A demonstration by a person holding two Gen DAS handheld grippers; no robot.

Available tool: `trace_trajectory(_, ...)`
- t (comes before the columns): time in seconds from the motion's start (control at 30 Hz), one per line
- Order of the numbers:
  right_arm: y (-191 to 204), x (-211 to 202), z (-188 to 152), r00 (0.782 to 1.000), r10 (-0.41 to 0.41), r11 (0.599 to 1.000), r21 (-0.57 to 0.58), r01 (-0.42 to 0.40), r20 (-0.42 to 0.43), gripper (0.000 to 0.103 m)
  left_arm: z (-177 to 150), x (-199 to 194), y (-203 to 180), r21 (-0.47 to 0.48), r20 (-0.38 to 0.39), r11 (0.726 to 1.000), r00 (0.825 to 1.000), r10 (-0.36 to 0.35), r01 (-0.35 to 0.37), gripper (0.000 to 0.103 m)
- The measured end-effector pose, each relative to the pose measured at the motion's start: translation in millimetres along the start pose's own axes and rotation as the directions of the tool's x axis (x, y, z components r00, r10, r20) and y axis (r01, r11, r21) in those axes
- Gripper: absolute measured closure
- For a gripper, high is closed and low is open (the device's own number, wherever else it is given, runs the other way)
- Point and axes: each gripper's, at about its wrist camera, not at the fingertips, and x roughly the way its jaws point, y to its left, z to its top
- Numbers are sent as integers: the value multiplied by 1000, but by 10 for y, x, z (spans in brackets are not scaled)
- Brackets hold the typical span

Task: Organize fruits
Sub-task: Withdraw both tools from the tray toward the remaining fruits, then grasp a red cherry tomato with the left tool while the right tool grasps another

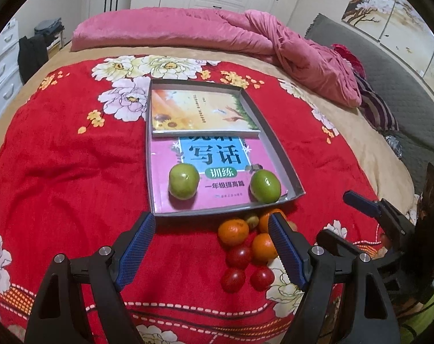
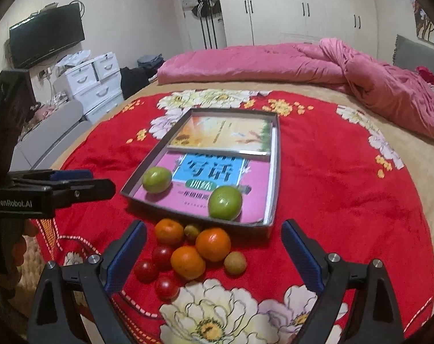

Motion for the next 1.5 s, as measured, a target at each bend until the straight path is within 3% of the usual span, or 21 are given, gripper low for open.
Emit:
trace_trajectory(0.37, 198, 93, -213, 996, 34, 999, -34, -37, -79, 8, -139, 8, 12, 15, -32, 1000, 999, -3, 4, 21)
trace_trajectory(0.9, 304, 313, -499, 983, 54, 996, -56, -65, -177, 11, -448, 202, -44, 30, -148, 999, 988, -37, 42, 21)
trace_trajectory(0.97, 321, 349, -535, 980, 57, 996, -62, -70, -188, 21, -469, 230, -60, 35, -158, 998, 987, -41, 47, 21)
trace_trajectory(1.33, 428, 569, -698, 965, 81, 990, -91, -107, -251, 53, -578, 387, -83, 63, -219, 997, 975, -37, 52, 21)
trace_trajectory(1.5, 439, 612, -735, 967, 80, 988, -108, -109, -243, 60, -605, 479, -93, 49, -239, 996, 969, -56, 69, 24)
